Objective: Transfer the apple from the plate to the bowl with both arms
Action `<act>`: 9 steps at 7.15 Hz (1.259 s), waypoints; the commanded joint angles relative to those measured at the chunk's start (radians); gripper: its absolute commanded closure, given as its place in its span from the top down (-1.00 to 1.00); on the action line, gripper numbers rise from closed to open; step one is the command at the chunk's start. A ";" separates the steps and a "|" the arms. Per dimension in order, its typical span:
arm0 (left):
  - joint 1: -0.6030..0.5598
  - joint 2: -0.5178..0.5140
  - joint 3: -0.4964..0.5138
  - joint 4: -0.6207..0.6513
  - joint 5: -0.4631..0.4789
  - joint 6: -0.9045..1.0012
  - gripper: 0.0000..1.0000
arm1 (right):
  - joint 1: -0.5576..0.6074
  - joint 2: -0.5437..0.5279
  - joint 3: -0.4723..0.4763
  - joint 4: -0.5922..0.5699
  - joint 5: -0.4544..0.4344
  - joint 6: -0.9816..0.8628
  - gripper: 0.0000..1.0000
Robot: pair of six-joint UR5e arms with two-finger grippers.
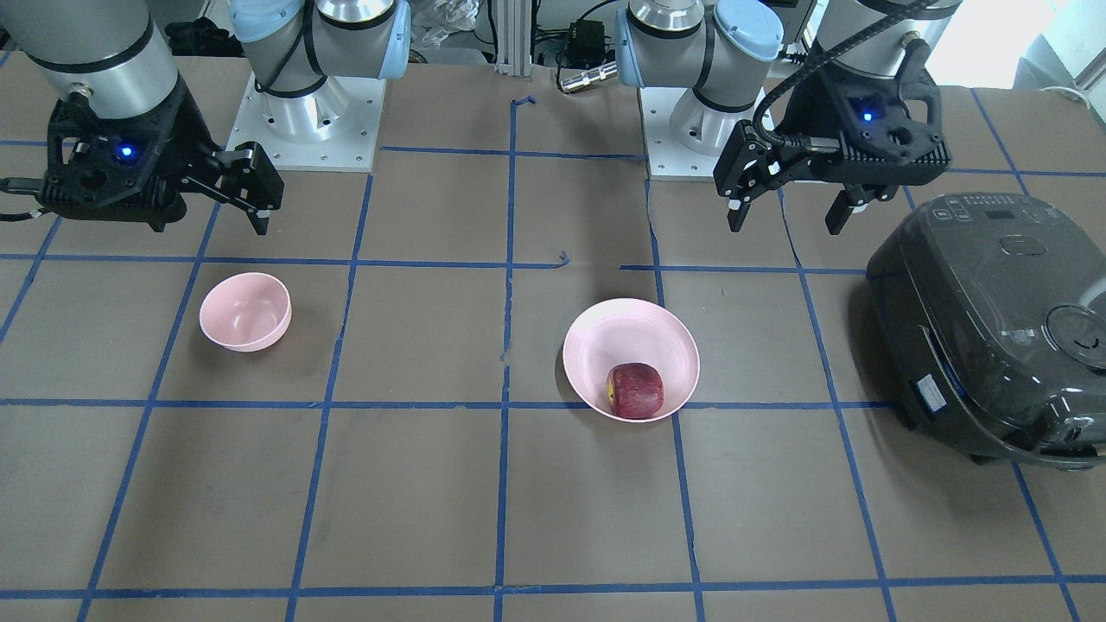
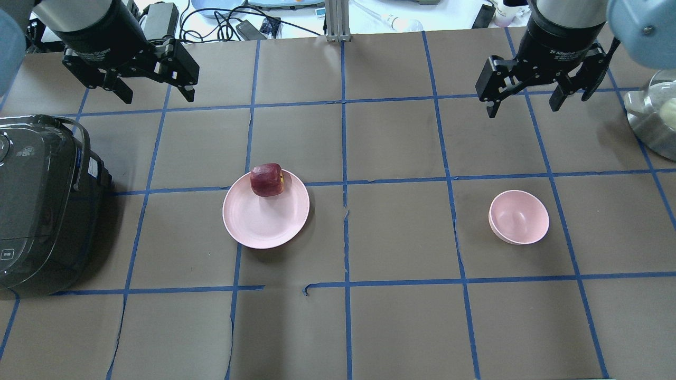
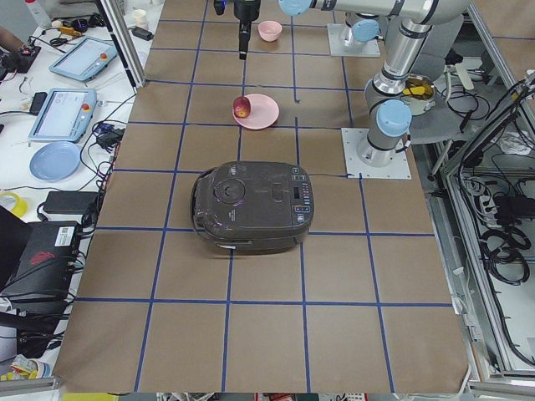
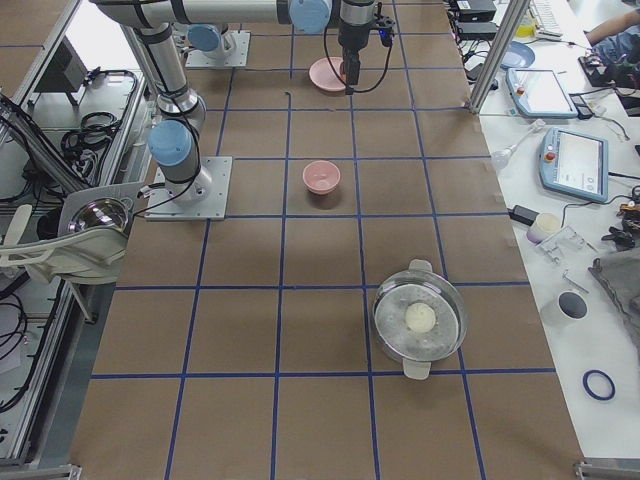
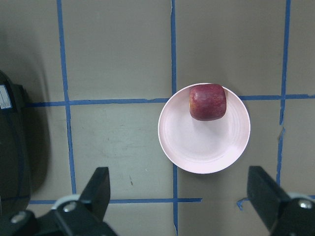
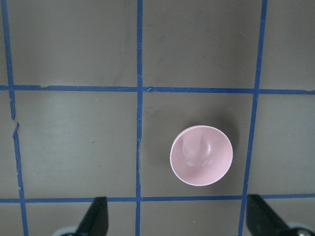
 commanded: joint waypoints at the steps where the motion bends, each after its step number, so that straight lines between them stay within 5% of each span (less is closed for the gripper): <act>1: 0.000 0.001 -0.001 0.000 0.000 0.000 1.00 | 0.000 0.000 0.000 0.002 0.002 0.002 1.00; 6: 0.000 0.001 -0.001 0.000 0.000 0.000 1.00 | -0.012 0.012 0.002 -0.003 0.009 -0.024 1.00; 9: 0.000 0.001 -0.001 0.000 0.000 0.000 1.00 | -0.219 0.061 0.101 -0.132 0.057 -0.298 1.00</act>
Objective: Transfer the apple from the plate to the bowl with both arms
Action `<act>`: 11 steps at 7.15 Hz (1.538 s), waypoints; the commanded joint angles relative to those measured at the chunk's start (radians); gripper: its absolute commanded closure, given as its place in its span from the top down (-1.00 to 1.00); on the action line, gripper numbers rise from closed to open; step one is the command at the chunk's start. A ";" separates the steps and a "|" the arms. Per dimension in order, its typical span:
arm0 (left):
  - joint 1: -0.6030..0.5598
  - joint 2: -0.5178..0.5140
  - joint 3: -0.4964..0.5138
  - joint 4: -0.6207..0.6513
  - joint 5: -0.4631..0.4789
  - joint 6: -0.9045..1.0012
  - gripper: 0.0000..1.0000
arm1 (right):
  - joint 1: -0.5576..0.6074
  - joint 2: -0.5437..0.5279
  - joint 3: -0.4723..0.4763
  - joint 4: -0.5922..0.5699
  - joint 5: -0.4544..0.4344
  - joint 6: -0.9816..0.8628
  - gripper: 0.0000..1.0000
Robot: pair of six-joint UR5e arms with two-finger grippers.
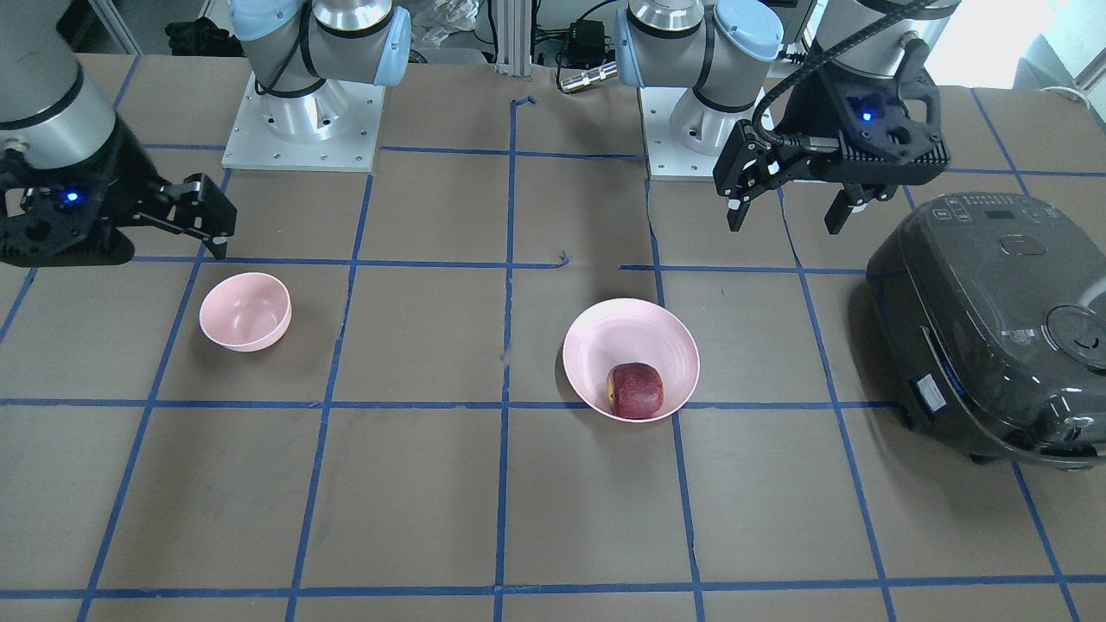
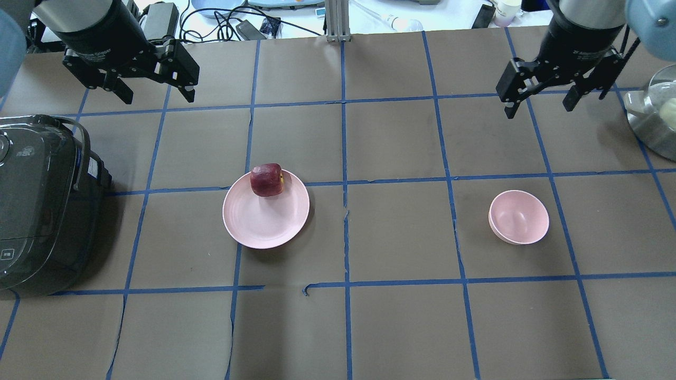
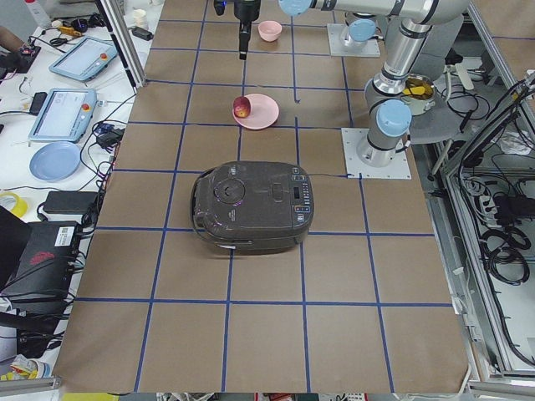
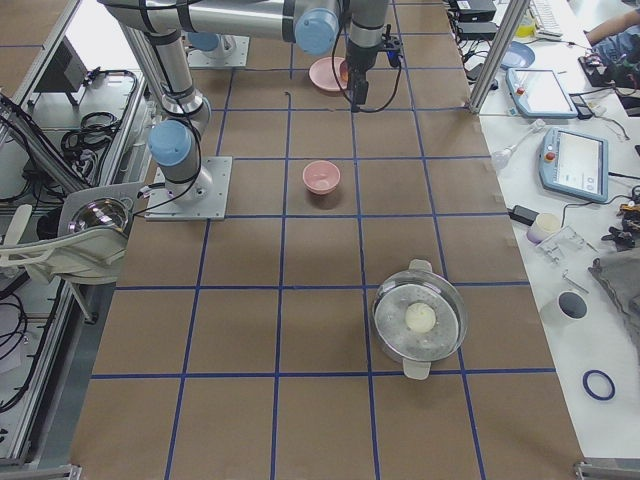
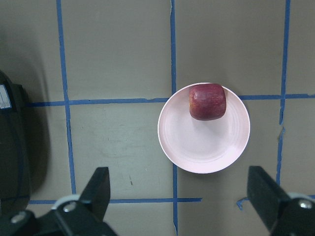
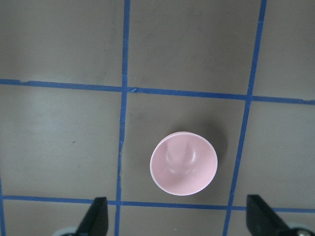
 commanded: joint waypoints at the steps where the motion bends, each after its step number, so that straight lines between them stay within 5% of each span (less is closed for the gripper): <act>1: 0.000 0.000 0.000 0.000 0.000 0.000 1.00 | -0.136 0.018 0.174 -0.221 0.061 -0.216 1.00; 3: -0.002 0.001 0.000 0.000 0.000 0.000 1.00 | -0.230 0.035 0.355 -0.394 0.086 -0.311 1.00; 9: -0.002 0.000 0.000 0.000 0.000 0.000 1.00 | -0.244 0.136 0.483 -0.431 0.082 -0.315 0.98; 11: -0.002 0.000 0.000 0.000 0.000 0.000 1.00 | -0.244 0.138 0.500 -0.437 0.080 -0.314 0.57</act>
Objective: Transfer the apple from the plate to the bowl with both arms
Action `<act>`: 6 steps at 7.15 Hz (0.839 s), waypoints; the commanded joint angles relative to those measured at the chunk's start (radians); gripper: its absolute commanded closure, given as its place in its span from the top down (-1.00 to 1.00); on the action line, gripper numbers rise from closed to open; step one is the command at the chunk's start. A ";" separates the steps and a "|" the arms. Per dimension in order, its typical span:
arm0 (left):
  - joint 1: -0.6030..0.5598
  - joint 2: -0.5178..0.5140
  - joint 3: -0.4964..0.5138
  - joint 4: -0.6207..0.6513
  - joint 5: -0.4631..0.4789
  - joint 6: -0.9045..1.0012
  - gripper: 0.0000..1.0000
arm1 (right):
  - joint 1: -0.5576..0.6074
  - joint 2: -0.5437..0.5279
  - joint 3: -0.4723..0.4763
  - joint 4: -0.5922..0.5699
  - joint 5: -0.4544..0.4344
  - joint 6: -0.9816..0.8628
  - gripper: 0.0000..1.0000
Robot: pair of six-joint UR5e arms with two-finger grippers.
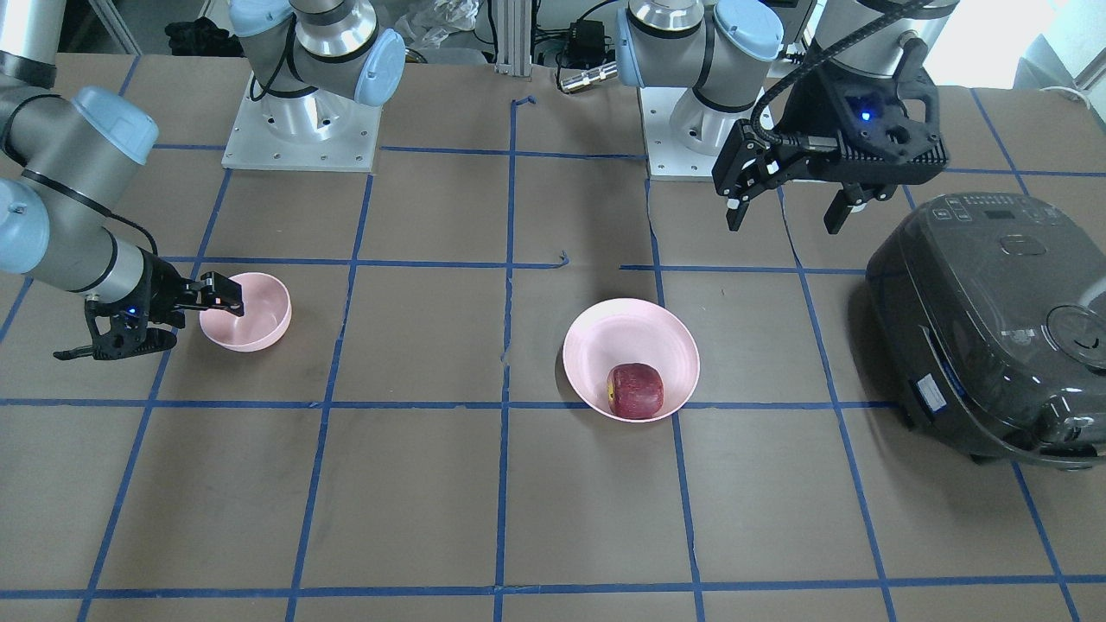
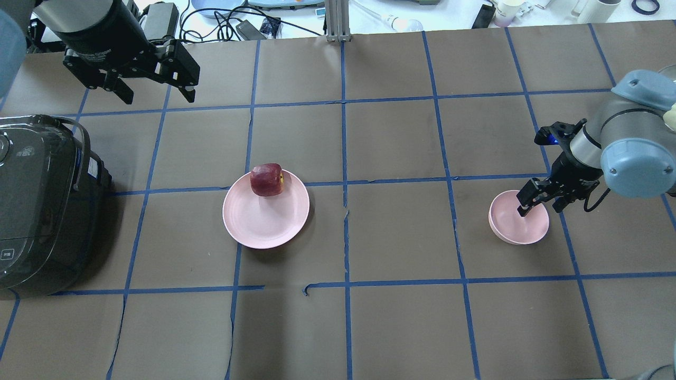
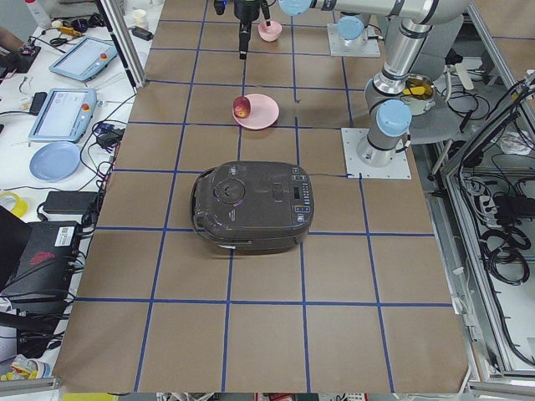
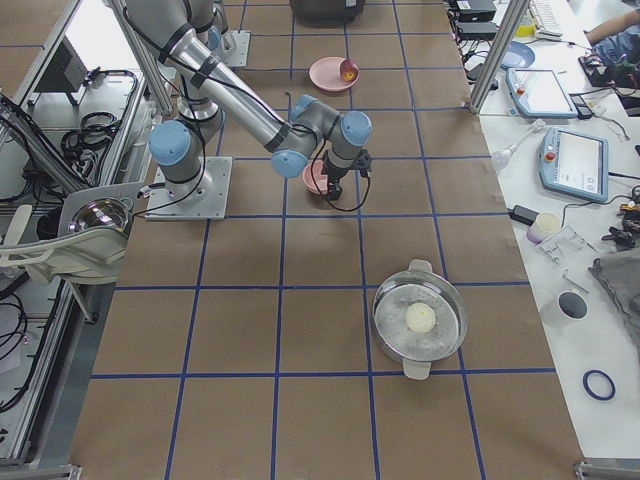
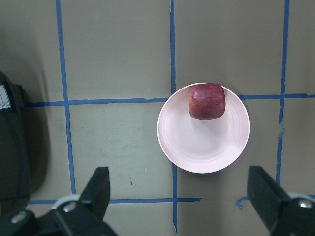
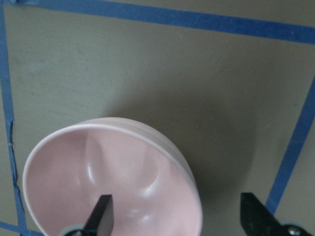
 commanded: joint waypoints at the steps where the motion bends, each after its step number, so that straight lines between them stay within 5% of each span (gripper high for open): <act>1: 0.000 0.000 0.000 0.000 0.000 0.000 1.00 | 0.000 0.002 0.012 -0.007 -0.014 -0.001 -0.43; 2: 0.000 0.000 0.000 0.000 0.000 0.000 1.00 | 0.000 0.001 0.010 -0.007 -0.017 -0.003 -0.92; 6: 0.000 0.000 0.000 0.000 0.000 0.000 1.00 | 0.009 -0.013 -0.008 0.002 0.002 0.012 -1.00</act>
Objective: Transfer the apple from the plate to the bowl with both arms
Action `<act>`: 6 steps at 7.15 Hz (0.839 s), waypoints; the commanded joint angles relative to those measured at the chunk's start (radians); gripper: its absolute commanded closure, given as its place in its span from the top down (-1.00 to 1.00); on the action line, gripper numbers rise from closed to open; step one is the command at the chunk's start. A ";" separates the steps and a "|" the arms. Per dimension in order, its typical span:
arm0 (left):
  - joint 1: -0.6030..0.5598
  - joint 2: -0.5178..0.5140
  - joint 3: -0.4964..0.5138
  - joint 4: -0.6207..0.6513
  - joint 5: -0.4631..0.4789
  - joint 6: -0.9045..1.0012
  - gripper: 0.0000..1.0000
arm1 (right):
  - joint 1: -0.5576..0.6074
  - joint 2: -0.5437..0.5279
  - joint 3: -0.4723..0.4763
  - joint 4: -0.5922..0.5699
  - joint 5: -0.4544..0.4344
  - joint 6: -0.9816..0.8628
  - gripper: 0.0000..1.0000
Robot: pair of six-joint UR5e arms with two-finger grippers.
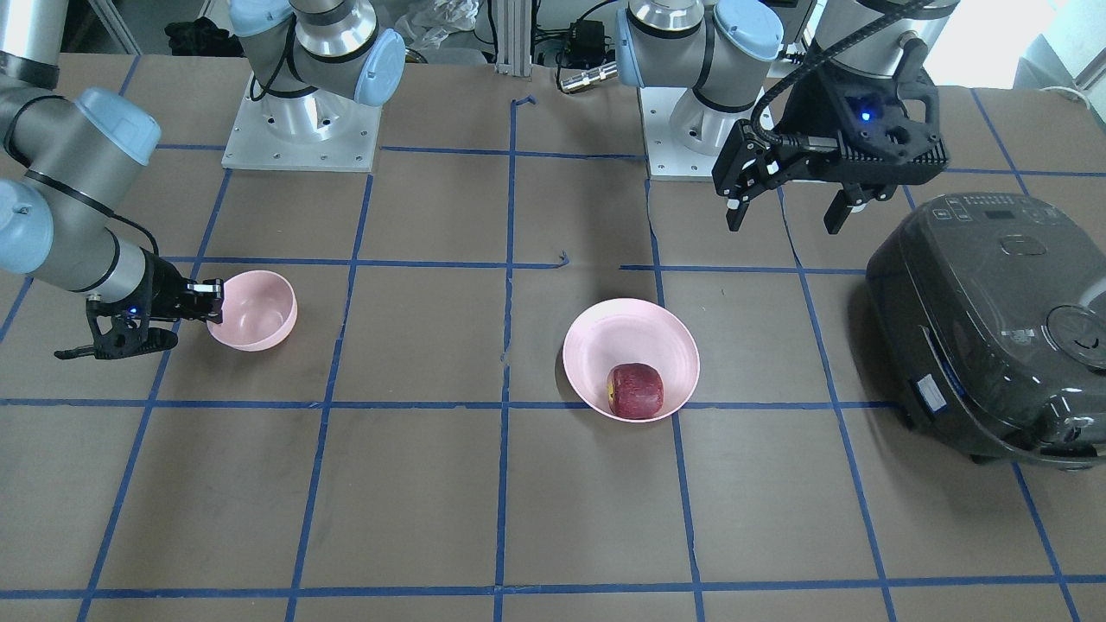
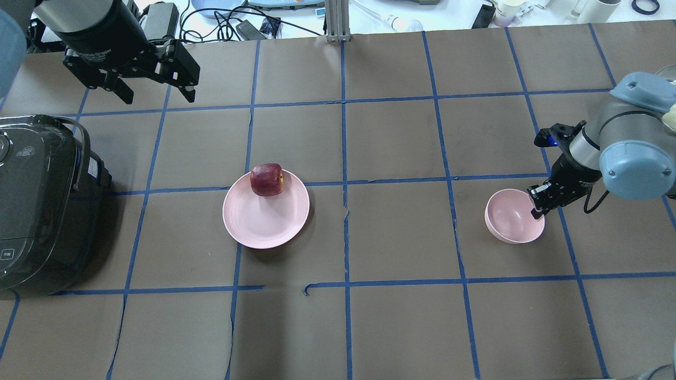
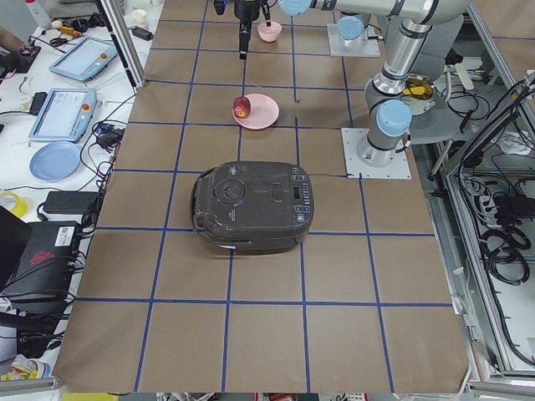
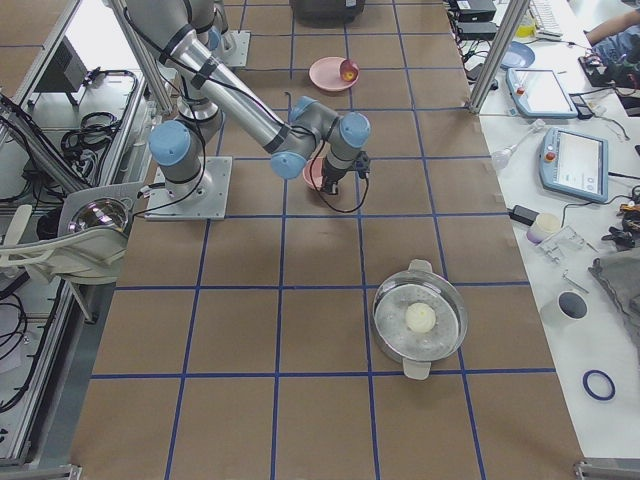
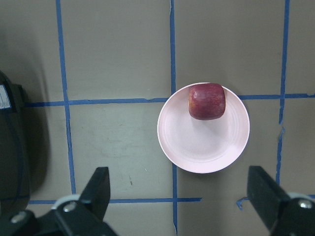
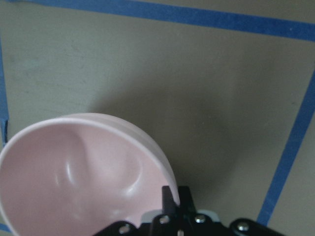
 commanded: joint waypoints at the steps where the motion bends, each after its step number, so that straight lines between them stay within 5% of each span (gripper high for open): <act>1: 0.000 0.000 0.000 0.000 0.000 0.000 1.00 | 0.020 -0.009 -0.039 0.019 0.023 0.010 -1.00; 6: 0.002 0.003 -0.002 0.000 -0.002 0.000 1.00 | 0.444 0.003 -0.066 -0.082 0.068 0.482 -1.00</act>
